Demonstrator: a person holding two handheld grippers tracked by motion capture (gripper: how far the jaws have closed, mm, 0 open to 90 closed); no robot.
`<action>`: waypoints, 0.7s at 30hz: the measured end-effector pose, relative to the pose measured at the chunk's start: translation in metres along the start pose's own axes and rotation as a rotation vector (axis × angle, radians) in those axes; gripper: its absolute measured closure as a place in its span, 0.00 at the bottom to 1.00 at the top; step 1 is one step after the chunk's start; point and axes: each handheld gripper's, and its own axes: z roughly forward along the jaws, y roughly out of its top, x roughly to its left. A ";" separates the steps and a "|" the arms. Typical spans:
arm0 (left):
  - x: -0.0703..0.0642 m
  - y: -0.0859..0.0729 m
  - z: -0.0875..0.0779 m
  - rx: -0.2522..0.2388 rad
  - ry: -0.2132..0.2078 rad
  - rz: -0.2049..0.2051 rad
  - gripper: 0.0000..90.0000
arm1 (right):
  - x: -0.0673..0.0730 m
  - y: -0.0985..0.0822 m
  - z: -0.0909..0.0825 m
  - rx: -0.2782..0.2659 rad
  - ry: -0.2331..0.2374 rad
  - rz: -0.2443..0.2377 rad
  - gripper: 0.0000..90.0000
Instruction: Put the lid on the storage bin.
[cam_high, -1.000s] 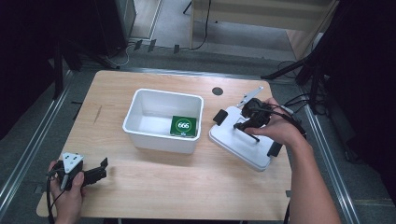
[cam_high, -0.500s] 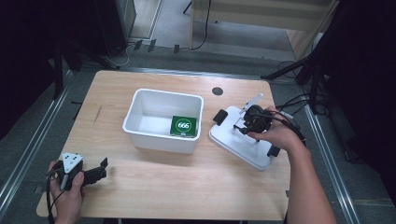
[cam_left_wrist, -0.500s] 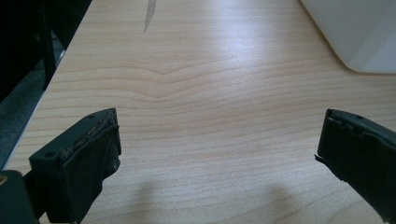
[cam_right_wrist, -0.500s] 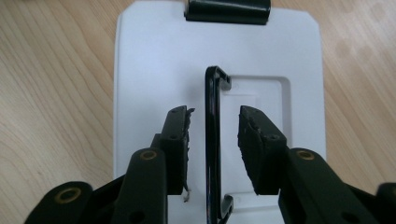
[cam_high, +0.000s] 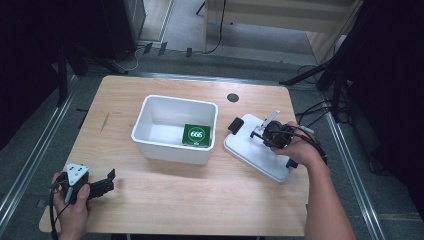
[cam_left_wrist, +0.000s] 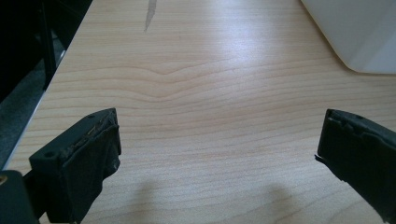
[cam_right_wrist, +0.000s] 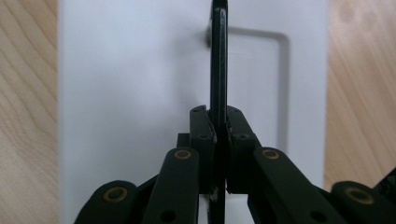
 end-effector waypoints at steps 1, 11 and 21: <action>0.000 0.000 0.000 0.000 0.000 0.000 0.00 | -0.001 -0.001 -0.001 -0.010 0.012 -0.003 0.95; 0.000 0.000 0.000 -0.001 0.002 0.000 0.00 | -0.013 0.003 -0.031 -0.100 0.001 -0.019 0.95; 0.000 0.000 0.000 -0.002 0.001 0.001 0.00 | -0.020 0.032 -0.074 -0.140 -0.025 -0.077 0.95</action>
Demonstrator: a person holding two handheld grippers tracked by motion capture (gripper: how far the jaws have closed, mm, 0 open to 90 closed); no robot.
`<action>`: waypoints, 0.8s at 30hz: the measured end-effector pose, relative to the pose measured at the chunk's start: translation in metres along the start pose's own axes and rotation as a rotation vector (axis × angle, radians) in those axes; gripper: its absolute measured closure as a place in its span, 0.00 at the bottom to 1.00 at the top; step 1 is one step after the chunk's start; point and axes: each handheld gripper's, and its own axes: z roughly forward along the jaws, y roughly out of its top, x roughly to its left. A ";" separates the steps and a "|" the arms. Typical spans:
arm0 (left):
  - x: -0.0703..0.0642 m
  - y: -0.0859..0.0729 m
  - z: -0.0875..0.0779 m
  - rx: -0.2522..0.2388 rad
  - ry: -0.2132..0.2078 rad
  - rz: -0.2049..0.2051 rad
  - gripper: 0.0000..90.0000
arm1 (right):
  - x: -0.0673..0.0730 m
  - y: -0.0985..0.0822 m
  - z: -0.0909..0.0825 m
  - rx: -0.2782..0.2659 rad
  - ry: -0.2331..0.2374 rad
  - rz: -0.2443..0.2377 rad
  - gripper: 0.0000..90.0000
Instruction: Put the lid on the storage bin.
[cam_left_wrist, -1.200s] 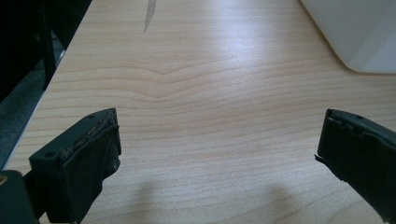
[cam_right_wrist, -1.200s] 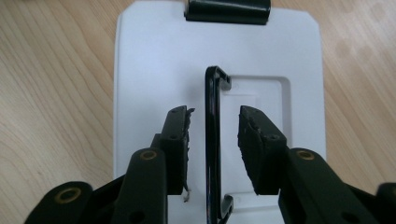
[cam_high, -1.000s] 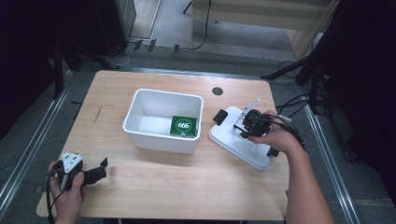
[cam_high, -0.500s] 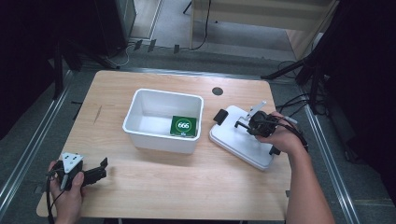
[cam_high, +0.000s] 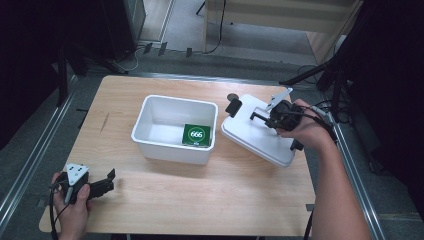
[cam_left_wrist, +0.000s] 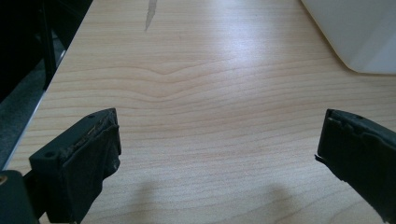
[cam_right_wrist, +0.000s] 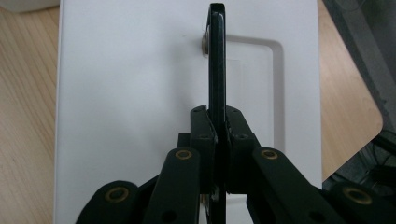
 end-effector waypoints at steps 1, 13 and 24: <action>0.000 0.000 0.000 0.000 0.000 0.000 0.00 | 0.000 0.004 -0.003 -0.002 -0.004 -0.013 0.95; 0.000 0.000 0.000 -0.003 -0.001 -0.007 0.00 | -0.006 0.040 -0.036 -0.008 -0.055 -0.056 0.95; 0.000 0.000 0.000 -0.003 0.000 -0.003 0.00 | -0.012 0.048 -0.059 -0.039 -0.067 -0.057 0.95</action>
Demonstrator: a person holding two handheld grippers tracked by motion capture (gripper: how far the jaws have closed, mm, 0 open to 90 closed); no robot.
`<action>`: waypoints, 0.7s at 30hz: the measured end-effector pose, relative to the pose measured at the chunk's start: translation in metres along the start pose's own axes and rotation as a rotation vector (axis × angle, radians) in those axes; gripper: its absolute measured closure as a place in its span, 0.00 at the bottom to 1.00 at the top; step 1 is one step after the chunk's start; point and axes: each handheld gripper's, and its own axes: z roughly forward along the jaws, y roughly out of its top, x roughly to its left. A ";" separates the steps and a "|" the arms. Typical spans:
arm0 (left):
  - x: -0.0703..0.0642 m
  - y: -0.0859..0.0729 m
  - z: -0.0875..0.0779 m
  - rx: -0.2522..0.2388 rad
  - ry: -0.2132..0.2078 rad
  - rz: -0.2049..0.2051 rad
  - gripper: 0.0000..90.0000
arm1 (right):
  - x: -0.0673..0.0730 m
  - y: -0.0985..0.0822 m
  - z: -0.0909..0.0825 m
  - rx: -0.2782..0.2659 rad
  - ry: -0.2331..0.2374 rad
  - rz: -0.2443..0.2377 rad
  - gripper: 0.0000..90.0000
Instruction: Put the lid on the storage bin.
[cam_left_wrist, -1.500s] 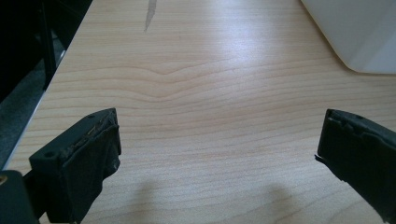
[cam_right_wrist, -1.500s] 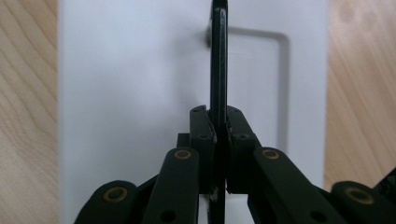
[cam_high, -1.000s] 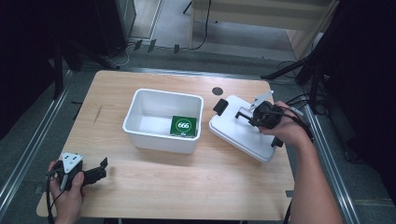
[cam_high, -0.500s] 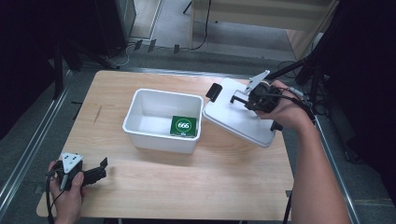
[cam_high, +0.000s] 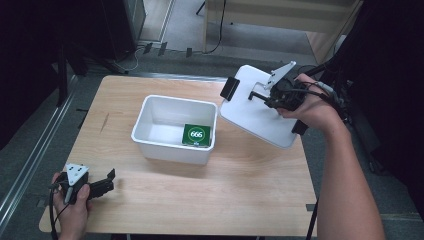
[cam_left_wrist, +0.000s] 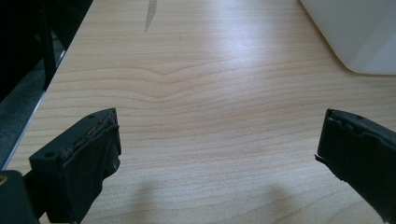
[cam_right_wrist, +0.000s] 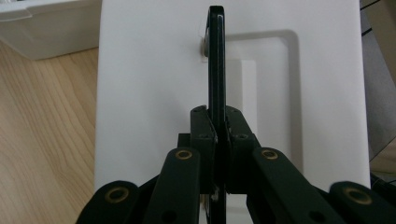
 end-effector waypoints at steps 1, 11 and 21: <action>0.000 0.000 0.000 0.000 0.001 0.004 0.00 | 0.000 0.000 -0.001 -0.004 0.001 0.002 0.95; 0.000 0.000 0.000 0.001 0.000 -0.001 0.00 | -0.004 0.002 -0.013 -0.026 0.008 0.009 0.95; 0.000 0.000 0.000 0.001 0.002 -0.001 0.00 | -0.003 0.006 -0.019 -0.051 0.032 0.011 0.95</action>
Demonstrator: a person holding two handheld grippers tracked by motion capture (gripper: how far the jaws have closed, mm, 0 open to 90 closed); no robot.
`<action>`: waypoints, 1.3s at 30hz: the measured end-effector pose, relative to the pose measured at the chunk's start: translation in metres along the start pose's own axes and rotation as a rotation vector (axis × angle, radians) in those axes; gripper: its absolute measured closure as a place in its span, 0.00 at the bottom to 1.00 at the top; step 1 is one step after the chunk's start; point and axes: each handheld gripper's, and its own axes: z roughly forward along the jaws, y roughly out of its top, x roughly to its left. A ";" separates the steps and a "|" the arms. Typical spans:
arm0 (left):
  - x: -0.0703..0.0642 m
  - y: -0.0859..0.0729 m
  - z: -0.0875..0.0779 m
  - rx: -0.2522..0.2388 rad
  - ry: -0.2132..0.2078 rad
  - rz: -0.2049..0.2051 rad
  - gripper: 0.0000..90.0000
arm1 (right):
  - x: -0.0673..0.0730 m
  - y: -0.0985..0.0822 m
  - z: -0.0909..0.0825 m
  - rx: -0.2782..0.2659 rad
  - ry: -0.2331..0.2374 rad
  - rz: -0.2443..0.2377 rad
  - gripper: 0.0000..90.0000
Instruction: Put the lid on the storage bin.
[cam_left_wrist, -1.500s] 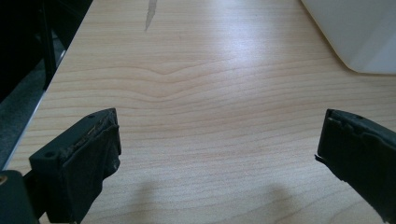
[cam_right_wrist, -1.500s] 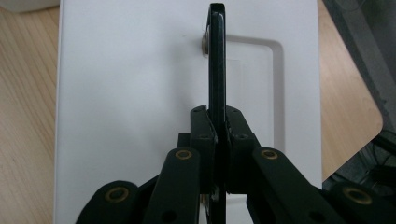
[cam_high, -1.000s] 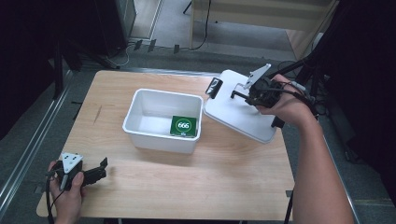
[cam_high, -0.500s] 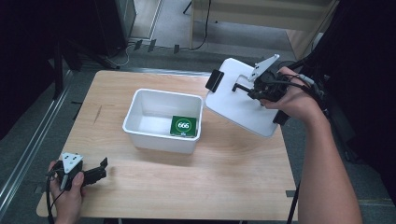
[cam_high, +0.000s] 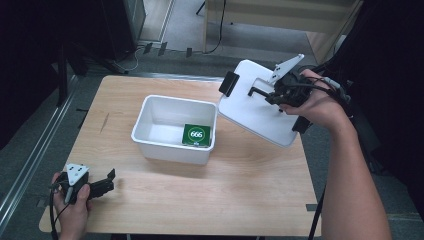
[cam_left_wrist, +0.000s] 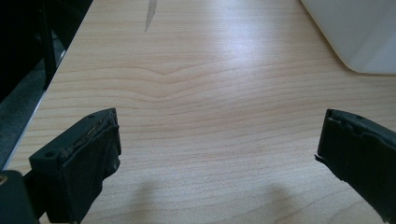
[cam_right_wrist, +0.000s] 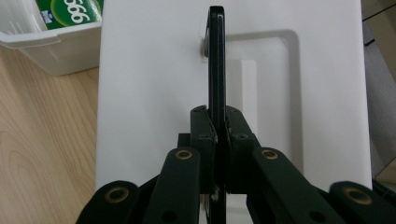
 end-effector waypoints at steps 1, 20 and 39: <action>0.000 0.000 0.000 0.000 0.000 0.000 0.00 | 0.000 0.001 0.000 -0.003 0.002 -0.004 0.95; 0.001 0.000 0.000 0.000 -0.004 -0.002 0.00 | 0.027 0.045 0.025 -0.042 0.095 -0.062 0.95; 0.001 0.000 0.000 -0.001 -0.005 -0.001 0.00 | 0.051 0.092 0.049 -0.085 0.189 -0.102 0.95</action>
